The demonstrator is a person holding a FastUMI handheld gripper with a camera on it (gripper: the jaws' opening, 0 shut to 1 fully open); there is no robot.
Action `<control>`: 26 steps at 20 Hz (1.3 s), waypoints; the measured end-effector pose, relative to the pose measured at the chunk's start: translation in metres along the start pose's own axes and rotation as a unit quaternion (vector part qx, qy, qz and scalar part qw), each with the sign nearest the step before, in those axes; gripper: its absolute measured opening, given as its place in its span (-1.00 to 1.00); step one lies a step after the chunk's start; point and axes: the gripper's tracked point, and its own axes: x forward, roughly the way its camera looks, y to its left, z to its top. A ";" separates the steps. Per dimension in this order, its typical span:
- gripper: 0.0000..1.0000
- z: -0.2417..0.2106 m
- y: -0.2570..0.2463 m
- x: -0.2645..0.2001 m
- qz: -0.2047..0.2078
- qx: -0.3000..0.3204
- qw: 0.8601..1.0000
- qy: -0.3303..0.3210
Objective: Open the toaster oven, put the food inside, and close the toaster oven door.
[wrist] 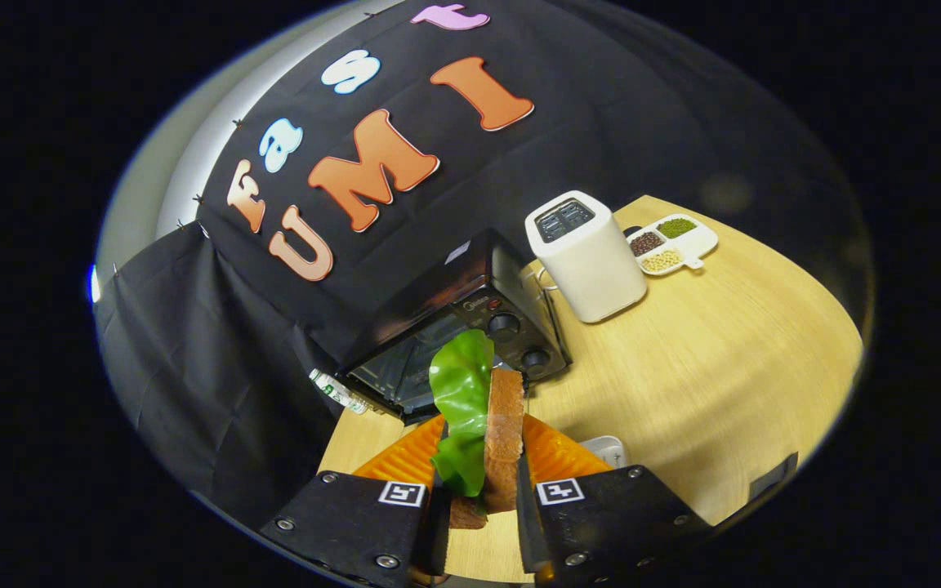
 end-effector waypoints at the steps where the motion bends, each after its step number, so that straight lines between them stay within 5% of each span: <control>1: -0.30 0.000 0.008 0.005 0.007 0.005 1.000 -0.001; 12: -0.30 -0.016 0.076 0.089 0.059 0.070 0.995 -0.025; 26: -0.30 -0.022 0.086 0.181 0.050 0.164 0.982 -0.082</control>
